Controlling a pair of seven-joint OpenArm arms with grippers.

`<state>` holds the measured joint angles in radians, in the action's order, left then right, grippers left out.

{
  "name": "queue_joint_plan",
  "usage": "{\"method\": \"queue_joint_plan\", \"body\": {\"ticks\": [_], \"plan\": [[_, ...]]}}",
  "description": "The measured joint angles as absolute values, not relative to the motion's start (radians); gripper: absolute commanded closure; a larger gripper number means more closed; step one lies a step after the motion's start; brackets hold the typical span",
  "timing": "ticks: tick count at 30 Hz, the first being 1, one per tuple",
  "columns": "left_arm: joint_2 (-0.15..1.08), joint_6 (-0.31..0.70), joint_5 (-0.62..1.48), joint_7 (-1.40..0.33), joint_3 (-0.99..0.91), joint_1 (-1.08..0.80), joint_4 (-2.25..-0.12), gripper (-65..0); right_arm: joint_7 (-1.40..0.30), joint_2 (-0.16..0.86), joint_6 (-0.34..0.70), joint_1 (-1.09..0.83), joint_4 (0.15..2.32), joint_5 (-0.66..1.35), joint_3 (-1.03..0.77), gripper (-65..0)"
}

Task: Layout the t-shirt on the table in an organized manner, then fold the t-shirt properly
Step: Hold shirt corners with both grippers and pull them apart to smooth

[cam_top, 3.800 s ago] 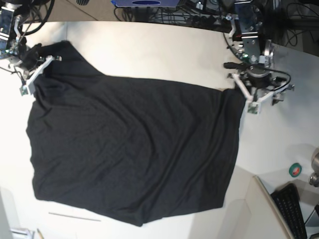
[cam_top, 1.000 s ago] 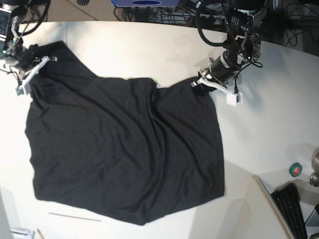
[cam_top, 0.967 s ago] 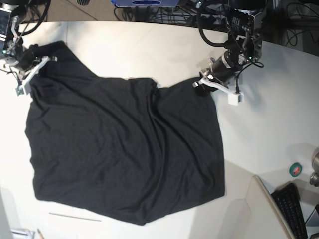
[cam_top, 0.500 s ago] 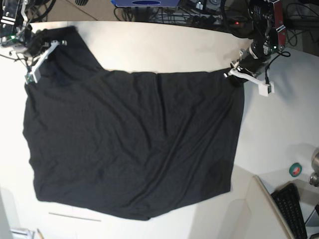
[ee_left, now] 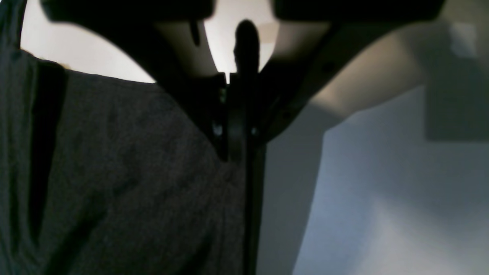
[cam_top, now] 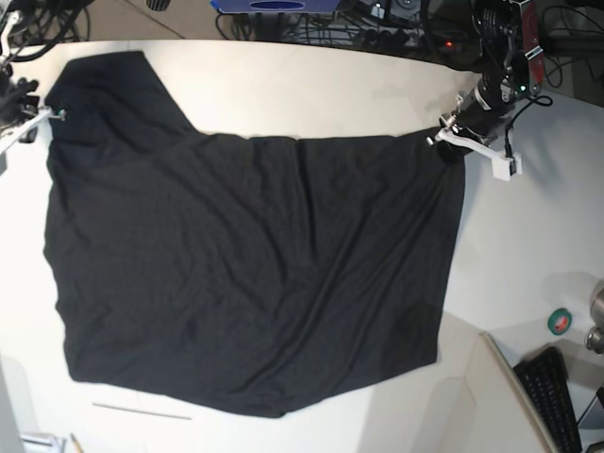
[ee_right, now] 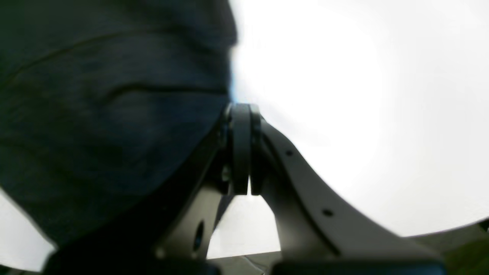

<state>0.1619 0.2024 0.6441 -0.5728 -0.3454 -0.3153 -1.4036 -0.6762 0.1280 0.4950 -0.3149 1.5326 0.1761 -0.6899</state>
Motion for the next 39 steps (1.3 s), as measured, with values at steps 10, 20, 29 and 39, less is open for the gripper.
{"method": "queue_joint_plan", "body": {"ticks": [10, 20, 29, 39], "plan": [[0.162, 0.202, 0.644, -0.572, -0.345, -0.316, -1.404, 0.0, -0.681, 0.111, 0.696, -0.311, 1.446, 0.18, -0.651, 0.0], [0.161, 0.202, 0.644, -0.571, -0.346, -0.316, -1.404, 0.0, -0.64, 0.114, 0.689, -0.355, 1.383, 0.198, -0.518, 0.0], [0.163, 0.202, 0.644, -0.572, -0.346, -0.316, -1.404, 0.0, -0.679, 0.05, 0.697, -0.417, 1.5, 0.176, -0.498, 0.0], [0.164, 0.2, 0.64, -0.569, -0.479, -0.336, -1.405, 0.0, -0.68, 0.049, 0.693, -0.355, 1.572, 0.183, -0.717, -8.1]]}}
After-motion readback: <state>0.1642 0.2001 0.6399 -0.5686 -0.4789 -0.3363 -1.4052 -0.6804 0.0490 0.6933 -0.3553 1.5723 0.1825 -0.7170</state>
